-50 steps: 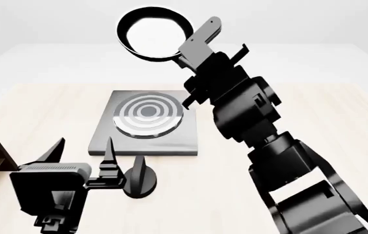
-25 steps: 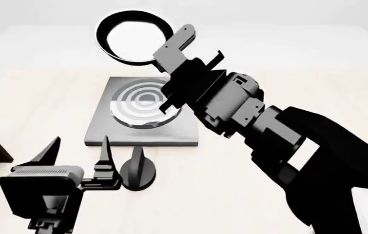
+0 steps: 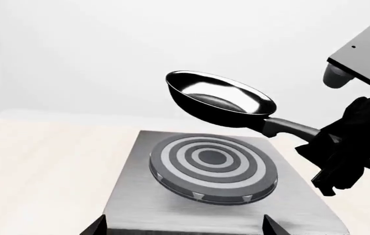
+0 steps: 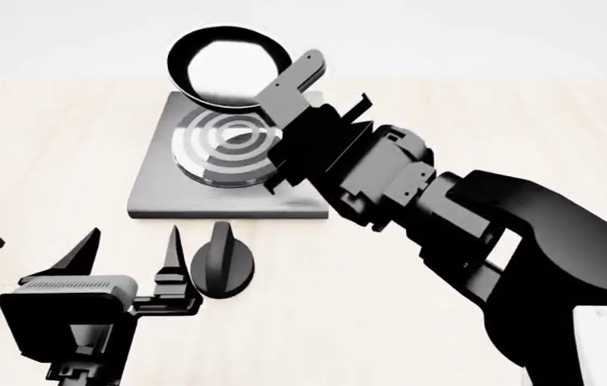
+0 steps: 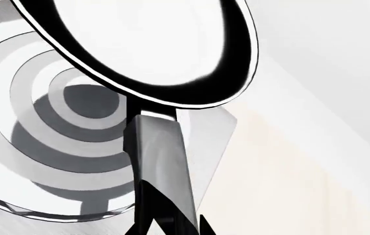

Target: Turn on the stove and put the frying pan on it.

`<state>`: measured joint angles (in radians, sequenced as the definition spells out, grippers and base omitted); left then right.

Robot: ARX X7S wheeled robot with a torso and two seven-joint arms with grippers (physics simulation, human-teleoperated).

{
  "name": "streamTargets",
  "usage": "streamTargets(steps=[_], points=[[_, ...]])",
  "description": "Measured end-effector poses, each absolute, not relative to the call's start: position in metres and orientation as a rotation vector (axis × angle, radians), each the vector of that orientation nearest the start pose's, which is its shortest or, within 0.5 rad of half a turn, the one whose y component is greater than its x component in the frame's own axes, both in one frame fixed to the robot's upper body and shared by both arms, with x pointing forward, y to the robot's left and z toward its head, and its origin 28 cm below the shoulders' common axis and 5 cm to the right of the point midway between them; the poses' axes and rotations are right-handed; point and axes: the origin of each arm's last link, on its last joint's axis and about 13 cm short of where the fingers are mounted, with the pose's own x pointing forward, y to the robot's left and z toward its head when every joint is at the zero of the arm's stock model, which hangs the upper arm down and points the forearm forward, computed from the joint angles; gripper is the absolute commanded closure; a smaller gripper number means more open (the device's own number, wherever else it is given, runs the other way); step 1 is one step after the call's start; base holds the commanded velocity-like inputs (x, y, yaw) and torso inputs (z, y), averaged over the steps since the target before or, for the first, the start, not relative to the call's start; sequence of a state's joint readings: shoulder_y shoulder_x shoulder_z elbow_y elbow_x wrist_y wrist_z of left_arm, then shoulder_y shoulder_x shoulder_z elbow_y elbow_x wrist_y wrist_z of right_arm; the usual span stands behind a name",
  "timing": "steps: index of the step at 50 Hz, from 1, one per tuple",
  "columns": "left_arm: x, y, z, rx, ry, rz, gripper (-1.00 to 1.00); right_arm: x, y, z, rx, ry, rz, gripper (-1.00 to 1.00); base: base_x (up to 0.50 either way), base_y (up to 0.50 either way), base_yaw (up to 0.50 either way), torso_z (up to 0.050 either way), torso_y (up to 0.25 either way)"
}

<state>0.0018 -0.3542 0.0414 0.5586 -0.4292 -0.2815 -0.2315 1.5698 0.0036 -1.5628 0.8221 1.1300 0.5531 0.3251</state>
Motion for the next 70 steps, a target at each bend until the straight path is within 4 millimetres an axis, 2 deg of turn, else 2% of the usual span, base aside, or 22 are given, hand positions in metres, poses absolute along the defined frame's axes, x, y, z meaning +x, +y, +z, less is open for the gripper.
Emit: streamTargets(steps=[12, 41, 66, 67, 70], points=[[0.197, 0.241, 0.116, -0.081, -0.209, -0.026, -1.00, 0.393, 0.005, 0.224, -0.654, 0.259, 0.297, 1.00, 0.00, 0.00, 0.00, 0.000, 0.001], [0.197, 0.240, 0.114, -0.084, -0.209, -0.022, -1.00, 0.385, 0.005, 0.185, -0.706, 0.315, 0.342, 1.00, 0.00, 0.00, 0.00, 0.000, 0.001], [0.198, 0.240, 0.113, -0.083, -0.202, -0.022, -1.00, 0.387, 0.003, 0.175, -0.743, 0.283, 0.332, 1.00, 0.00, 0.00, 0.00, 0.000, 0.000], [0.198, 0.240, 0.113, -0.083, -0.202, -0.022, -1.00, 0.387, 0.003, 0.175, -0.743, 0.283, 0.331, -1.00, 0.01, 0.00, 0.00, 0.000, 0.000], [0.198, 0.240, 0.113, -0.083, -0.201, -0.022, -1.00, 0.387, 0.002, 0.174, -0.757, 0.283, 0.328, -1.00, 0.00, 0.00, 0.00, 0.000, 0.000]])
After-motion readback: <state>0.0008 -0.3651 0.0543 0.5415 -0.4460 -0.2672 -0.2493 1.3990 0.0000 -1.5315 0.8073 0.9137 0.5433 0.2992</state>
